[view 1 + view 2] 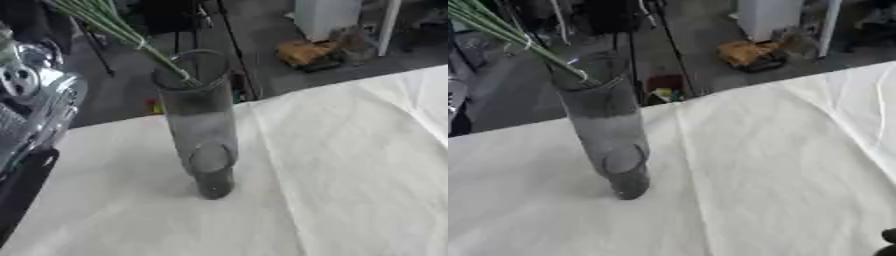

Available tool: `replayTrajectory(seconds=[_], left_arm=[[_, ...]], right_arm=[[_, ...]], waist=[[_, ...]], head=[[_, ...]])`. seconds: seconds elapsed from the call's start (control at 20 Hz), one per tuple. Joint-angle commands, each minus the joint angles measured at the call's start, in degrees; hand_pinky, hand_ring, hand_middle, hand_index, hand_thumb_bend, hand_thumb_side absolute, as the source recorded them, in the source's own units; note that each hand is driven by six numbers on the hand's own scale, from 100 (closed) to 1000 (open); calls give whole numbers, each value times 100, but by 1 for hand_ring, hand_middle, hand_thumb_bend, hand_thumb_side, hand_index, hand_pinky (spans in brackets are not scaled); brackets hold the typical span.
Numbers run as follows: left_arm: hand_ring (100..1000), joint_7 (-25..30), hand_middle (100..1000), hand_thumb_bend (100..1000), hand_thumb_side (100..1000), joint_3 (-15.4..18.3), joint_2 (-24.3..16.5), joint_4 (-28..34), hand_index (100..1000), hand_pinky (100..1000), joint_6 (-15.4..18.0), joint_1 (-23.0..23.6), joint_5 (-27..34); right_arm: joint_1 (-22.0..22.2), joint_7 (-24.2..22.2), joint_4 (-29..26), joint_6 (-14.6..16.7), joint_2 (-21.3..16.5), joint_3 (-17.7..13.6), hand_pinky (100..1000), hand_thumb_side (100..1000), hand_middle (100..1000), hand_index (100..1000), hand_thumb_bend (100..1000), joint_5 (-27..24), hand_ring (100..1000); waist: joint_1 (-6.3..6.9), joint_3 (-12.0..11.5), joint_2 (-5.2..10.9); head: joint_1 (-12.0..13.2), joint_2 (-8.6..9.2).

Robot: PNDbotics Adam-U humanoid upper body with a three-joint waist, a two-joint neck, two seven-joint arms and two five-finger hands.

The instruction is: Arrange flowers into the vase.

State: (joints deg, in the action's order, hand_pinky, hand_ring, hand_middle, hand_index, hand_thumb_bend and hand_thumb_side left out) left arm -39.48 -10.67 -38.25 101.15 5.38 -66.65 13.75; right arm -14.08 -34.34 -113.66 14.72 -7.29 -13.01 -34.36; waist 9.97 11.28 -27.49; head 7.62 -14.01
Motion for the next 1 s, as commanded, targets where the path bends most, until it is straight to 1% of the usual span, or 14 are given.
replayTrajectory(seconds=[0.05,0.25,0.65,1.0], left_arm=[[100,74,100,100,630,18,-111,-49,113,100,-82,-123,36],[100,211,100,100,648,-17,-119,-154,113,100,-204,-153,63],[100,532,100,100,653,-112,-140,-252,112,100,-466,-185,-40],[100,825,100,100,690,-192,-110,-280,121,100,-704,-196,-26]], right_arm=[[-24,0,-93,-19,-10,8,606,813,491,761,100,51,747],[-32,-2,-93,-45,-2,12,607,813,491,761,100,93,748],[-45,4,-93,-70,23,9,610,812,489,763,100,183,750],[-57,10,-93,-89,42,6,612,810,489,764,100,239,751]], waist=[[-31,2,111],[-8,14,103],[33,44,77],[55,66,58]], head=[[30,72],[39,89],[67,100],[75,109]])
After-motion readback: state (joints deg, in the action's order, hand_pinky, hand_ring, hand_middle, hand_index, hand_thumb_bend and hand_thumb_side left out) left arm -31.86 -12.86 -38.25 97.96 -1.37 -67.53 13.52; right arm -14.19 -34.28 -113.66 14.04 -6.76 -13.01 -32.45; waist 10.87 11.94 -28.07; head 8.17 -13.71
